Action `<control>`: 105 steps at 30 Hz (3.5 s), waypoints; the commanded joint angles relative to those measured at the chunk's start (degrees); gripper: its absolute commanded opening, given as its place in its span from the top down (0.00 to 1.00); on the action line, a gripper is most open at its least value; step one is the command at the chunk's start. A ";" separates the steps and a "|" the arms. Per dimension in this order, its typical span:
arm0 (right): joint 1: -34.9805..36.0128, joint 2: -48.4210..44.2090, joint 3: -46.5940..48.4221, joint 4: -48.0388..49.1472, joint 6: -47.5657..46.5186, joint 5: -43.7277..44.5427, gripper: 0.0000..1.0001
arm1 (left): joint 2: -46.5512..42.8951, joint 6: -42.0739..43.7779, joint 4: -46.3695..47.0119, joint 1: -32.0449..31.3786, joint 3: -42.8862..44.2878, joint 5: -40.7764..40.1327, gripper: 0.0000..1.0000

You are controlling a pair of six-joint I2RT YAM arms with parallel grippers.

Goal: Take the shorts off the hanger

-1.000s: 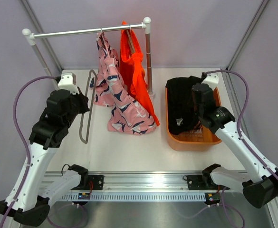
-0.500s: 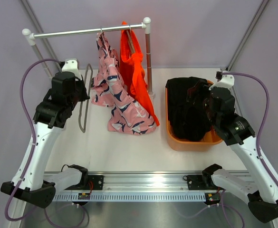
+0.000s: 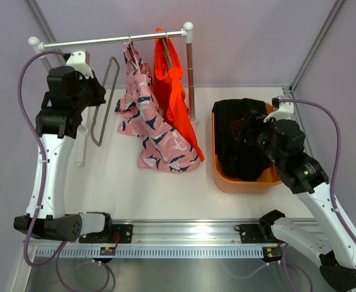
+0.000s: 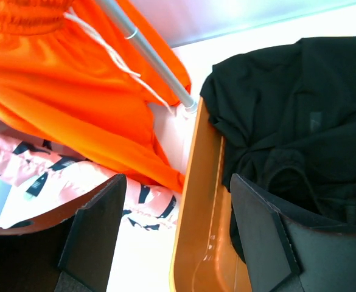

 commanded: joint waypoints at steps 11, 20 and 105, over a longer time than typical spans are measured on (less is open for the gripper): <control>-0.13 -1.25 -0.79 5.09 -1.38 -8.60 0.22 | 5.60 0.93 9.75 4.36 7.33 9.09 1.00; -0.21 -1.51 -2.72 7.72 -1.47 -10.97 0.23 | 9.12 -0.03 11.78 7.25 10.31 15.24 1.00; -0.13 5.61 -5.80 15.11 -1.73 -18.88 0.23 | 18.54 -5.75 8.35 5.50 21.31 -9.79 0.74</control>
